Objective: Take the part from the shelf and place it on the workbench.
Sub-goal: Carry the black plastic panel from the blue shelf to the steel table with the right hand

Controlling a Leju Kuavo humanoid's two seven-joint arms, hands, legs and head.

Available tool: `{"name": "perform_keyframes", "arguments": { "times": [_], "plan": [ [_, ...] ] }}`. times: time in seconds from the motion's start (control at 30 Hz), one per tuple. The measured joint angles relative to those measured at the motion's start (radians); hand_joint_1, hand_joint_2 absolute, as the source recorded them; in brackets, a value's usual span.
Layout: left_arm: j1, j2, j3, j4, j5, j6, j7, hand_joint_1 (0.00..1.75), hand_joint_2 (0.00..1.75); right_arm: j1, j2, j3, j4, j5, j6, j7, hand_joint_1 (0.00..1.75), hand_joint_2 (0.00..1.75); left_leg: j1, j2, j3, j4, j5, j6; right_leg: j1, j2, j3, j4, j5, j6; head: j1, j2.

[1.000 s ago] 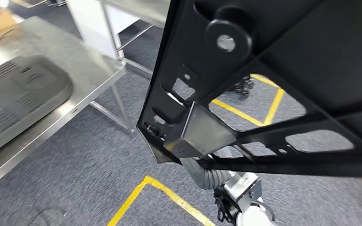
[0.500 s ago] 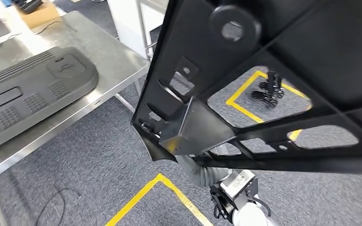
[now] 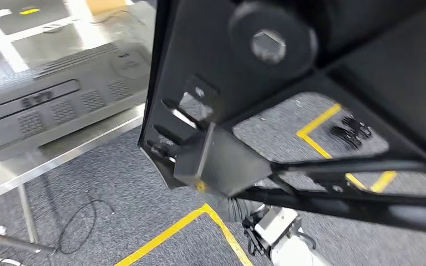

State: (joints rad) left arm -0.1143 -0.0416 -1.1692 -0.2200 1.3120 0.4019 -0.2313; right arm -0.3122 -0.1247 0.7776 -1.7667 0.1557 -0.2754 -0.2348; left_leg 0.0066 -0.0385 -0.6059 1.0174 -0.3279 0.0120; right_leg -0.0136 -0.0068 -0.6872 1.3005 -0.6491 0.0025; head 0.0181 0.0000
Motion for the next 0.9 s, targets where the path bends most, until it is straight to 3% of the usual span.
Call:
{"name": "perform_keyframes", "arguments": {
  "times": [0.03, 0.07, 0.1, 0.13, 0.17, 0.23, 0.3, 0.37, 0.43, 0.5, 0.53, 0.6, 0.67, 0.73, 0.8, 0.83, 0.9],
  "plan": [
    [0.0, 0.0, 0.0, 0.0, 0.002, -0.002, 0.005, 0.0, 0.0, -0.001, 0.0, 0.002, 0.0, 0.0, 0.001, -0.001, 1.75, 1.75, -0.001, -0.014, 0.001, 0.001, -0.001, 0.0, 0.0, 0.003, -0.011, 0.009, 0.014, -0.001, 0.004, 0.0],
    [0.0, 0.0, 0.0, 0.0, 0.005, -0.003, 0.01, 0.0, 0.0, -0.002, 0.0, 0.005, 0.0, 0.0, 0.002, -0.003, 1.75, 1.75, -0.001, -0.03, 0.002, 0.003, -0.002, -0.001, 0.0, 0.007, -0.003, -0.025, 0.047, -0.004, 0.007, 0.0],
    [0.0, 0.0, 0.0, 0.0, 0.007, -0.004, 0.015, 0.0, 0.0, -0.004, 0.0, 0.007, 0.0, 0.0, 0.003, -0.004, 1.75, 1.75, -0.001, -0.044, 0.004, 0.005, -0.004, -0.002, 0.0, 0.018, 0.023, -0.091, 0.091, -0.007, 0.01, 0.0],
    [-0.001, 0.0, 0.0, 0.0, 0.009, -0.006, 0.019, 0.0, 0.0, -0.007, 0.0, 0.009, 0.0, 0.0, 0.004, -0.005, 1.75, 1.75, -0.001, -0.058, 0.003, 0.008, -0.007, -0.005, -0.002, 0.044, 0.051, -0.162, 0.126, -0.01, 0.014, 0.0],
    [-0.002, -0.001, 0.0, 0.0, 0.009, -0.006, 0.022, 0.0, 0.0, -0.01, 0.001, 0.012, 0.0, -0.001, 0.005, -0.006, 1.75, 1.75, -0.001, -0.07, 0.001, 0.012, -0.008, -0.009, -0.004, 0.067, 0.073, -0.22, 0.149, -0.012, 0.016, 0.0],
    [-0.003, -0.001, 0.0, 0.0, 0.01, -0.009, 0.027, 0.0, 0.0, -0.014, 0.002, 0.016, 0.001, -0.002, 0.007, -0.007, 1.75, 1.75, 0.004, -0.091, -0.007, 0.014, -0.008, -0.022, -0.002, 0.094, 0.089, -0.263, 0.156, -0.016, 0.017, 0.0],
    [-0.001, -0.001, 0.0, 0.0, 0.01, -0.011, 0.029, 0.0, 0.0, -0.021, 0.005, 0.022, 0.002, -0.002, 0.009, -0.007, 1.75, 1.75, 0.009, -0.105, -0.009, 0.014, -0.008, -0.036, -0.001, 0.071, 0.094, -0.271, 0.159, -0.024, 0.018, 0.0],
    [-0.001, 0.0, 0.0, 0.0, 0.012, -0.013, 0.033, 0.0, 0.0, -0.029, 0.012, 0.028, 0.002, -0.002, 0.01, -0.008, 1.75, 1.75, 0.005, -0.065, -0.023, 0.05, -0.031, -0.047, -0.005, 0.043, 0.103, -0.282, 0.161, -0.036, 0.008, 0.0],
    [-0.003, 0.0, 0.001, 0.0, 0.015, -0.016, 0.037, 0.0, 0.0, -0.032, 0.017, 0.03, 0.003, -0.002, 0.012, -0.009, 1.75, 1.75, 0.003, 0.0, -0.072, 0.159, -0.089, -0.055, -0.003, 0.013, 0.109, -0.286, 0.159, -0.044, -0.01, 0.0],
    [-0.003, 0.0, 0.002, 0.0, 0.017, -0.02, 0.043, 0.0, 0.0, -0.032, 0.018, 0.034, 0.005, -0.002, 0.014, -0.01, 1.75, 1.75, 0.007, 0.024, -0.129, 0.271, -0.131, -0.061, 0.0, -0.02, 0.111, -0.285, 0.154, -0.048, -0.021, 0.0],
    [-0.002, 0.0, 0.002, 0.0, 0.017, -0.021, 0.045, 0.0, 0.0, -0.032, 0.019, 0.036, 0.006, -0.002, 0.015, -0.01, 1.75, 1.75, 0.008, 0.029, -0.137, 0.285, -0.128, -0.062, 0.001, -0.035, 0.113, -0.285, 0.152, -0.049, -0.023, 0.0],
    [-0.001, 0.0, 0.002, 0.0, 0.017, -0.023, 0.047, 0.0, 0.0, -0.033, 0.021, 0.041, 0.007, -0.002, 0.016, -0.012, 1.75, 1.75, 0.008, 0.042, -0.095, 0.204, -0.073, -0.059, 0.002, -0.062, 0.118, -0.284, 0.146, -0.047, -0.029, 0.0],
    [-0.002, 0.0, 0.002, 0.0, 0.018, -0.023, 0.047, 0.0, 0.0, -0.035, 0.023, 0.043, 0.007, -0.003, 0.016, -0.014, 1.75, 1.75, 0.001, 0.087, -0.029, 0.071, -0.02, -0.05, 0.006, -0.084, 0.126, -0.283, 0.138, -0.041, -0.037, 0.0],
    [-0.002, 0.0, 0.002, 0.001, 0.018, -0.023, 0.047, 0.0, 0.0, -0.038, 0.025, 0.046, 0.007, -0.004, 0.016, -0.016, 1.75, 1.75, -0.008, 0.111, -0.005, 0.012, -0.006, -0.037, 0.011, -0.103, 0.131, -0.282, 0.132, -0.032, -0.039, 0.0],
    [0.001, 0.0, 0.002, 0.001, 0.018, -0.025, 0.048, 0.0, 0.0, -0.041, 0.027, 0.048, 0.008, -0.005, 0.016, -0.017, 1.75, 1.75, -0.009, 0.089, -0.007, 0.006, -0.004, -0.027, 0.012, -0.12, 0.135, -0.283, 0.127, -0.021, -0.035, 0.0],
    [0.002, 0.0, 0.002, 0.001, 0.018, -0.026, 0.048, 0.0, 0.0, -0.042, 0.027, 0.048, 0.008, -0.005, 0.016, -0.017, 1.75, 1.75, -0.006, 0.078, -0.005, 0.002, -0.002, -0.021, 0.01, -0.11, 0.136, -0.277, 0.121, -0.016, -0.033, 0.0],
    [0.002, 0.0, 0.003, 0.001, 0.02, -0.027, 0.05, 0.0, 0.0, -0.046, 0.028, 0.05, 0.008, -0.006, 0.016, -0.019, 1.75, 1.75, 0.0, 0.055, 0.0, -0.007, 0.004, -0.011, 0.005, -0.059, 0.112, -0.217, 0.082, -0.007, -0.025, 0.0]
  ]
}}
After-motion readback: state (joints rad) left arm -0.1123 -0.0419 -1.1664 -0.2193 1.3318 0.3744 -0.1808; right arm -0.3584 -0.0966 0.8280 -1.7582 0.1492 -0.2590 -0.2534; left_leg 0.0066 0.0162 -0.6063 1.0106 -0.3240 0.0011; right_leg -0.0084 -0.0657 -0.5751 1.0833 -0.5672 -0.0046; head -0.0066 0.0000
